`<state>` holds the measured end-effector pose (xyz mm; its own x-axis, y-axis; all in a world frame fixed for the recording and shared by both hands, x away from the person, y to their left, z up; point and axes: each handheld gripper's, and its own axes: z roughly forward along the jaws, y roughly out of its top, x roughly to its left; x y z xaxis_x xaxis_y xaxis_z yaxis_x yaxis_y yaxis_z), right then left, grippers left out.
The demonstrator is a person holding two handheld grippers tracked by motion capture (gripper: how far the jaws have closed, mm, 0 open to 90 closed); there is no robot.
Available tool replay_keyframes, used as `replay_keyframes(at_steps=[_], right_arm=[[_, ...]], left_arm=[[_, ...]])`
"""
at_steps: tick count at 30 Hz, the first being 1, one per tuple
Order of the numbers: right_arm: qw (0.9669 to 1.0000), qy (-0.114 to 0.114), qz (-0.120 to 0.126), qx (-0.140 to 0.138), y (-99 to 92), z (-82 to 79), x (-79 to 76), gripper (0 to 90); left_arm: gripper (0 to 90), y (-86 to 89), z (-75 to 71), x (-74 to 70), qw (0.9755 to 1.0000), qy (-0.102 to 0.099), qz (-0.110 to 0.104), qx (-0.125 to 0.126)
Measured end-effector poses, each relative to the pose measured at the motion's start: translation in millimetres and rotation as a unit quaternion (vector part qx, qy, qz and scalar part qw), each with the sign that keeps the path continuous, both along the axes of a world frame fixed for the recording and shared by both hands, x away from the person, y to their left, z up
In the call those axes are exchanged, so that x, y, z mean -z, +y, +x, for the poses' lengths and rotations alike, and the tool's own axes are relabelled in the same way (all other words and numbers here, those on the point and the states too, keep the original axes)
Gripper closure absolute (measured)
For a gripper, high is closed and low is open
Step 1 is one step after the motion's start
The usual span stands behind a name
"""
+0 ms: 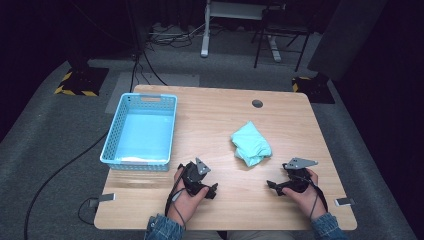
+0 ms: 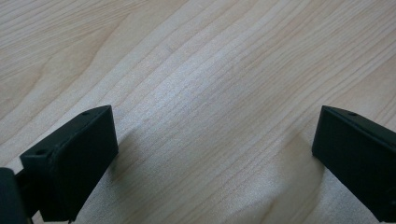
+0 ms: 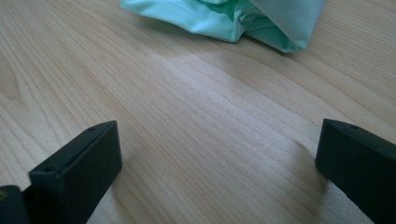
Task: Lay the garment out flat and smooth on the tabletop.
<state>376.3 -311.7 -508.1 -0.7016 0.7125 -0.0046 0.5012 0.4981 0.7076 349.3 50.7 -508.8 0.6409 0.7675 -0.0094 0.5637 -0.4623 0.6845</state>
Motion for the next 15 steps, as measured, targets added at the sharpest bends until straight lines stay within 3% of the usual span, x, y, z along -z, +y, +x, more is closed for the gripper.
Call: replay_keyframes(at_steps=[15], right_arm=[[1.0, 0.0, 0.0, -0.002, -0.4, 0.4, 0.0, 0.0]], left_arm=[[0.1, 0.0, 0.0, 0.0, 1.0, 0.0, 0.0, 0.0]])
